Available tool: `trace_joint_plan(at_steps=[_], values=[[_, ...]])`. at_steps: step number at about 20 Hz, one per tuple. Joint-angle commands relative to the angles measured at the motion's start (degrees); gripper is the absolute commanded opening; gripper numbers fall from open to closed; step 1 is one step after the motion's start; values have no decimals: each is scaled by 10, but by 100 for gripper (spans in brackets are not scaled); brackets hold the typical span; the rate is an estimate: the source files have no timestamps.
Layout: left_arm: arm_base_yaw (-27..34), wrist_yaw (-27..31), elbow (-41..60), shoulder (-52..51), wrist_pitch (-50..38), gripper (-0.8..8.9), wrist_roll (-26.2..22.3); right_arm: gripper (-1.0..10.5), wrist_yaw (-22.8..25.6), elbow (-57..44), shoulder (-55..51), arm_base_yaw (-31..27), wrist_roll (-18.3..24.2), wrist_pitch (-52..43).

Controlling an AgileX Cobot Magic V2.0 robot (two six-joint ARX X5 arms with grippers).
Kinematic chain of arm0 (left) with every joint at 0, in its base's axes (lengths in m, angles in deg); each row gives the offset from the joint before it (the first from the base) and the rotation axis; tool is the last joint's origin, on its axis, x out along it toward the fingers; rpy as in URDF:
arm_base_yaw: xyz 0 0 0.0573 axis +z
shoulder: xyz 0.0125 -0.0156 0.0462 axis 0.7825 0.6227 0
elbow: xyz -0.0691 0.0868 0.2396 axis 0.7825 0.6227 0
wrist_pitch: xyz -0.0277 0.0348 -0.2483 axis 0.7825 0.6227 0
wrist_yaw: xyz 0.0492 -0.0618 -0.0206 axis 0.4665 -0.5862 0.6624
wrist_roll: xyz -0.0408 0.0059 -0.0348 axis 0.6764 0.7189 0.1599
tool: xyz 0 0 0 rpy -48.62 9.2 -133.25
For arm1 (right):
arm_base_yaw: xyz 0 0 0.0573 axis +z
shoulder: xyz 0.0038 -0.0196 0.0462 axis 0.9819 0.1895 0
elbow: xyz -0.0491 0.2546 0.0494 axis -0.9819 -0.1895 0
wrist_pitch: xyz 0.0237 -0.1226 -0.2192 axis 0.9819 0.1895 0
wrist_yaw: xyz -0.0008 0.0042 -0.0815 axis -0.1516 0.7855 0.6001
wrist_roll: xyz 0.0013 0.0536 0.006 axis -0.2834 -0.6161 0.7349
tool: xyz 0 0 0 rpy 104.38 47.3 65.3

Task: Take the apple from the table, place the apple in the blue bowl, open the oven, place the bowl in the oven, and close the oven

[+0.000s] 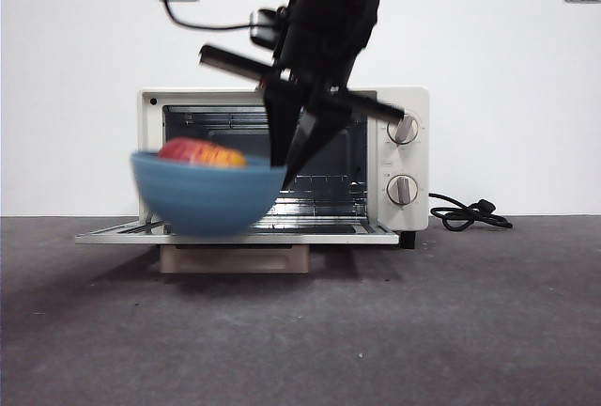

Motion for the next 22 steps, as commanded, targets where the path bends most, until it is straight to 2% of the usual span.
trace_joint_plan(at_steps=[1, 6, 13, 17, 22], values=[[-2, 2, 5, -1, -6, -5, -7, -12, 5, 52, -2, -16, -10, 1], [-2, 0, 5, -1, -16, -5, -6, -13, 5, 113, 10, -62, -5, 27], [-2, 0, 5, 1, -40, -5, -7, -12, -1, 224, 111, -98, -2, 84], [-2, 0, 5, 5, -40, -5, -7, -12, -11, 285, 158, -119, -28, 106], [-2, 0, 5, 5, -40, -5, -9, -12, -16, 286, 160, -138, -68, 105]])
